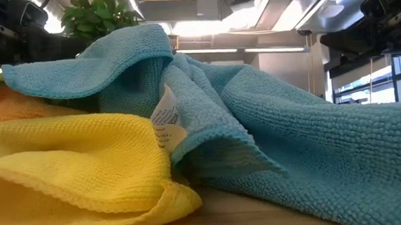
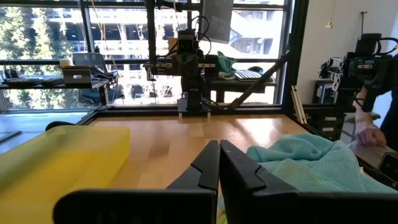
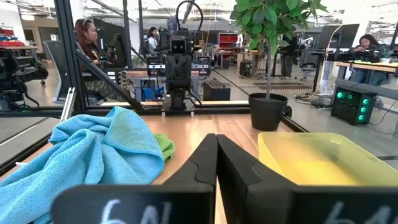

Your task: Fold microfiber towels

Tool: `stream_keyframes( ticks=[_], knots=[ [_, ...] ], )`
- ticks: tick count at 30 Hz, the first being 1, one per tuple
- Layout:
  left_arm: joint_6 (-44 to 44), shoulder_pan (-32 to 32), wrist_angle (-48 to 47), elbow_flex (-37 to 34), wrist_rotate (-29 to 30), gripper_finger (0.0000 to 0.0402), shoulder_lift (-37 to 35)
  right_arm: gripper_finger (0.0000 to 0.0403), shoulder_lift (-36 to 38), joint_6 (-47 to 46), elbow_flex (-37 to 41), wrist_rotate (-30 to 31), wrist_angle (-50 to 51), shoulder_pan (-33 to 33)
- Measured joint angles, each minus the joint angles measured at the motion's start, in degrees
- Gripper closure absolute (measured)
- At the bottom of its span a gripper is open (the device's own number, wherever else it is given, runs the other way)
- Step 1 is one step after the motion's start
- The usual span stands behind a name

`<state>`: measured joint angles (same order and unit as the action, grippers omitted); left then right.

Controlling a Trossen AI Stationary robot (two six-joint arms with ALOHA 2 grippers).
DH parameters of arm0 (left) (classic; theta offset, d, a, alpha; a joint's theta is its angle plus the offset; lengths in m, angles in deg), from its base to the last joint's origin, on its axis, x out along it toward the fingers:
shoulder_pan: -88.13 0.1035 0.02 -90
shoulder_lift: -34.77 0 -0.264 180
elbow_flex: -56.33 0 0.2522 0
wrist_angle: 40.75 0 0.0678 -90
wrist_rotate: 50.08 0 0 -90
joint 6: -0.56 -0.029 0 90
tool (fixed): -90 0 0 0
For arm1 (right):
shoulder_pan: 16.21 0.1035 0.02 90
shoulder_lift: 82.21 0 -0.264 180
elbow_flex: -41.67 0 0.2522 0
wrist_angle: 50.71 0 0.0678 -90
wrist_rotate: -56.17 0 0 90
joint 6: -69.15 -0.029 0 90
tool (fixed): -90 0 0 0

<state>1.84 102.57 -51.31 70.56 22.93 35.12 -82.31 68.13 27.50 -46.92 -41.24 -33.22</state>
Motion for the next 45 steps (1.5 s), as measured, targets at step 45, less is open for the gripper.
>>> stream_keyframes(
  ticks=[45],
  knots=[
    [-1.9,0.0,0.0,0.0,0.0,0.0398,0.0,0.0392,0.0,0.0,0.0,0.0,0.0,0.0]
  ],
)
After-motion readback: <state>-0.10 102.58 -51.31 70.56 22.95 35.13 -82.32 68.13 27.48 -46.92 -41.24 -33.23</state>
